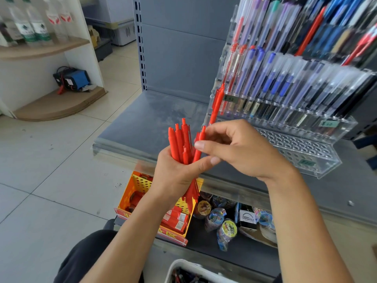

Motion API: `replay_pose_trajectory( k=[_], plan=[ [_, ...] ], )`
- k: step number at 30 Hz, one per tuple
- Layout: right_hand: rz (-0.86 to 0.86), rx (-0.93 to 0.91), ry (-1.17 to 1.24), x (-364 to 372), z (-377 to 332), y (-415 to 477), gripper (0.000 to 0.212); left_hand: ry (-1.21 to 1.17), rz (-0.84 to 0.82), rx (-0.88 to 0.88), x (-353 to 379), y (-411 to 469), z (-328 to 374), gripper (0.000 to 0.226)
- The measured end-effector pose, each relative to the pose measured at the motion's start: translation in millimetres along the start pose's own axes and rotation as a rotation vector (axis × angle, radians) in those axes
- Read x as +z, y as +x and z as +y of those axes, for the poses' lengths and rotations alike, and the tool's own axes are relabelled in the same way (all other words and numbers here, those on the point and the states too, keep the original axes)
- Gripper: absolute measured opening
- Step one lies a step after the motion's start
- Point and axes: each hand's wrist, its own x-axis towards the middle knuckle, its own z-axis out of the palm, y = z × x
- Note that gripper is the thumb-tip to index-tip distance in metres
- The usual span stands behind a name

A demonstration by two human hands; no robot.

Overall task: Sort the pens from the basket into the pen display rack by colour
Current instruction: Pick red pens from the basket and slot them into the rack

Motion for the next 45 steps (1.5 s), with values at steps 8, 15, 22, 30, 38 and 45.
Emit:
replay_pose_trajectory(
  k=[8, 15, 22, 30, 38, 45],
  plan=[
    [0.479, -0.101, 0.278, -1.7, -2.8, 7.2, 0.015, -0.015, 0.026, -0.071, 1.3, 3.1, -2.9, 0.046],
    [0.888, -0.243, 0.022, 0.6, 8.1, 23.0, 0.013, -0.095, 0.007, -0.091, -0.5, 5.8, -5.4, 0.041],
    [0.958, -0.331, -0.067, 7.1, 14.6, 31.9, 0.014, -0.109, 0.011, -0.085, -1.2, 6.1, -7.1, 0.038],
    [0.894, -0.293, -0.149, 7.2, 31.2, 40.4, 0.023, -0.106, -0.016, -0.069, -3.0, 7.6, -10.0, 0.037],
    [0.785, -0.245, -0.213, 15.6, 35.1, 37.7, 0.049, -0.212, 0.022, -0.084, 0.8, 7.3, -6.4, 0.056],
    [0.604, -0.241, -0.154, 6.1, 13.2, 13.8, 0.018, -0.324, 0.103, -0.147, 4.4, 11.1, -2.1, 0.059]
  ],
)
